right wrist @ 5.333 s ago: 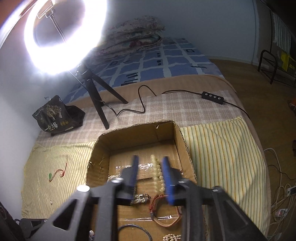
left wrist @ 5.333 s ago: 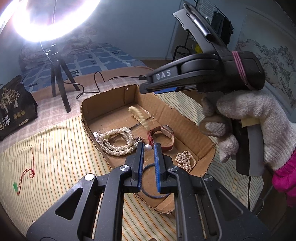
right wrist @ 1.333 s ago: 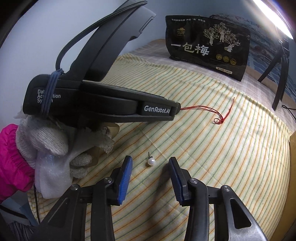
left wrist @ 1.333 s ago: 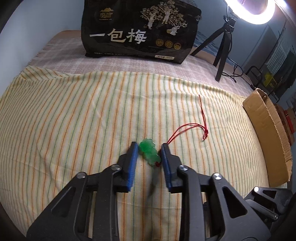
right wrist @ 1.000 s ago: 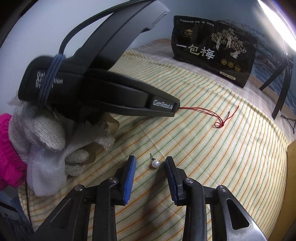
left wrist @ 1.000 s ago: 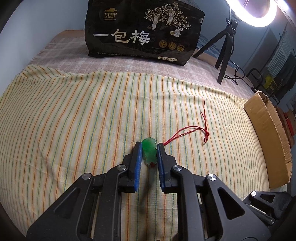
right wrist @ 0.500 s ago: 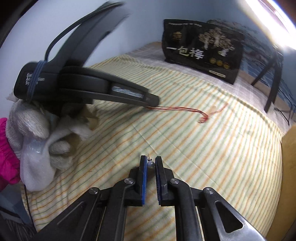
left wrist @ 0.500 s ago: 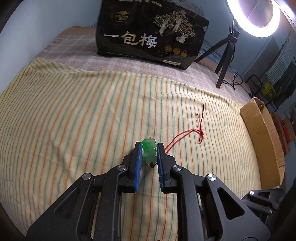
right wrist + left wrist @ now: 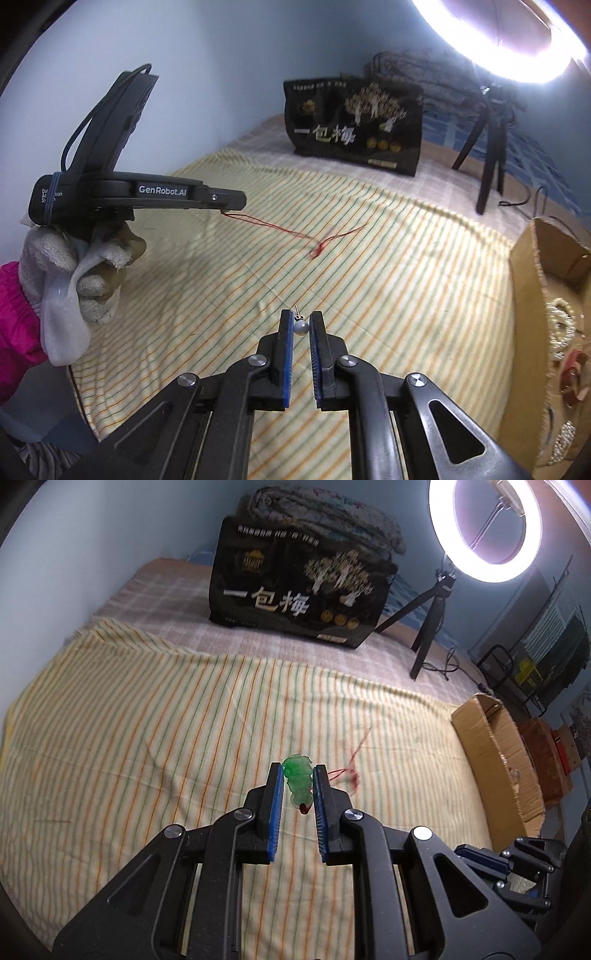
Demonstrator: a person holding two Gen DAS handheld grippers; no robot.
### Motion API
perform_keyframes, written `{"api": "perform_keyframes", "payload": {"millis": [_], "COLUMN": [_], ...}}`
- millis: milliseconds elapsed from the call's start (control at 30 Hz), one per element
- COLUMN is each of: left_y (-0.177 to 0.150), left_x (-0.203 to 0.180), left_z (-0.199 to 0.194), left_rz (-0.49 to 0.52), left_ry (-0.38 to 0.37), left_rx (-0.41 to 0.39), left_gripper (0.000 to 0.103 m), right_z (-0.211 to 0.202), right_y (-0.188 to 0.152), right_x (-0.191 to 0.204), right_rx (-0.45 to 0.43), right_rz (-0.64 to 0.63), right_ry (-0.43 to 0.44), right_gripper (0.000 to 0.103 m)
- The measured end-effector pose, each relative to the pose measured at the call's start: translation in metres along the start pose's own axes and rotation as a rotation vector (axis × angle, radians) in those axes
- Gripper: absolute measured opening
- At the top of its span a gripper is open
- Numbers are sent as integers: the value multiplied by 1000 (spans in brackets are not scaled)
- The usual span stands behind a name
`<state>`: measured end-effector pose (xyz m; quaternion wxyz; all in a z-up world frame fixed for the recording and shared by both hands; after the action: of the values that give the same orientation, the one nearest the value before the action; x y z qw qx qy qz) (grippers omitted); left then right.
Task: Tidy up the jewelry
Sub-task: 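Carry the jade pendant with the left gripper while the right gripper carries the earring to the box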
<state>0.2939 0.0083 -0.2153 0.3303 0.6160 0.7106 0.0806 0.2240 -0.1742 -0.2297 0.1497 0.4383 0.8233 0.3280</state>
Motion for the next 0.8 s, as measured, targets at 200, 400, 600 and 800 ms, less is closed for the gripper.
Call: {"api": "perform_keyframes", "payload": {"millis": [200, 400, 600, 800], "left_y": [3, 2, -2, -9], "left_x": [-16, -38, -65, -97], "left_z": [-26, -52, -76, -90], "left_rz": [16, 57, 100, 147], "left_ry": [-20, -42, -73, -116], "left_rx": [-31, -57, -80, -86], "left_gripper": [14, 14, 14, 14], "right_z": [-39, -75, -112, -150], "right_y": [-1, -8, -21, -43], "right_x": [-2, -11, -30, -56], "right_rx": [-39, -74, -102, -113], "right_rz": [6, 27, 60, 106], "right_ry": [-27, -61, -100, -155], "right_gripper": [6, 6, 6, 6]}}
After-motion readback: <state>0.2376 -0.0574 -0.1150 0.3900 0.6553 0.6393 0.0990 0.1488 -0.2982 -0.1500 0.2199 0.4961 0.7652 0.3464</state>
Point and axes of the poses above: each gripper's, at about its wrist camera, not at the fingertips, and z roughly the way its jaws point, x to its left, y to its top, the point moved 2 cm from there along z, roughly the way its jaws point, and after that the axes turned 6 degrees about -z, right-handed, at the moved point
